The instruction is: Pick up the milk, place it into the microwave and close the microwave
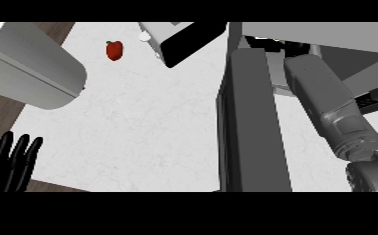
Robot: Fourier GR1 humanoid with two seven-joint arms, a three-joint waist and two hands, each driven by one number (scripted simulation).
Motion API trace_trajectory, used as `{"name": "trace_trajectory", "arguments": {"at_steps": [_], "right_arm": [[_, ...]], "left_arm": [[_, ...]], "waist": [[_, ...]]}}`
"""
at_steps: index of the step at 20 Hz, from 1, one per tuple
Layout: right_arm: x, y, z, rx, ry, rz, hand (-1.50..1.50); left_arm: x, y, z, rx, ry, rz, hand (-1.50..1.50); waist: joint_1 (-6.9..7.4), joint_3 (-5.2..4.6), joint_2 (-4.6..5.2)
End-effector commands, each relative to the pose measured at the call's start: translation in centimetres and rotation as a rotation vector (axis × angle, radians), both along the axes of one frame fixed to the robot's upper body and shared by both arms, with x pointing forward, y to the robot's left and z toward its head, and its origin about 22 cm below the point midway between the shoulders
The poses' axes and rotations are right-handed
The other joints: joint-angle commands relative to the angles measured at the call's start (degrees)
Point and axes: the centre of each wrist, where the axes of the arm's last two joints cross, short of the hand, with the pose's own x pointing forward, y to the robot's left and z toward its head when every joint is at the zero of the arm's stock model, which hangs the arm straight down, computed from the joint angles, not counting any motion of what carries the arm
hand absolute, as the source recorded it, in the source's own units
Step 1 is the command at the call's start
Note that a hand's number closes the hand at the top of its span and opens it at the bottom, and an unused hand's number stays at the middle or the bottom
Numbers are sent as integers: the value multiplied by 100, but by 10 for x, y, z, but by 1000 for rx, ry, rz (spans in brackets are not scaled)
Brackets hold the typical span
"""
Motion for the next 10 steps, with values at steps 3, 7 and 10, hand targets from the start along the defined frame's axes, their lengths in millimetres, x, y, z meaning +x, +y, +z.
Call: {"name": "trace_trajectory", "arguments": {"at_steps": [3, 7, 10], "right_arm": [[1, 4, 2, -96, -17, -75, -150], [-5, -4, -13, -245, 46, -183, -150], [0, 14, -4, 3, 90, 3, -150]], "left_arm": [[6, -2, 0, 40, 4, -10, -150], [12, -9, 1, 51, 8, -41, -150], [14, -10, -5, 34, 20, -48, -150]], "waist": [[142, 6, 55], [178, -25, 97], [134, 23, 86]]}}
